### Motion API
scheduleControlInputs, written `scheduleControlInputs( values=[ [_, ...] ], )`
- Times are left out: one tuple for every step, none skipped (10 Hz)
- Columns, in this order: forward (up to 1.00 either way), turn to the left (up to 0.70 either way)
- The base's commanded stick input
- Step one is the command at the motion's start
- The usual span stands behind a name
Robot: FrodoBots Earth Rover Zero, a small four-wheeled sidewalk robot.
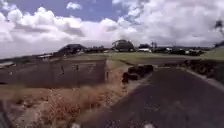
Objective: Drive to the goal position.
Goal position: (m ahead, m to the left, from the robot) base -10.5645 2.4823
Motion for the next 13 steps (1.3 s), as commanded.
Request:
scheduleControlInputs(
  values=[
    [0.0, -0.7],
    [0.0, -0.7],
    [0.0, -0.7],
    [0.0, -0.7],
    [0.0, -0.7],
    [0.0, -0.7],
    [0.0, -0.7],
    [0.0, -0.7],
    [0.0, -0.56],
    [0.0, -0.14],
    [0.0, 0.0],
    [0.0, 0.09],
    [0.0, 0.42]
  ],
)
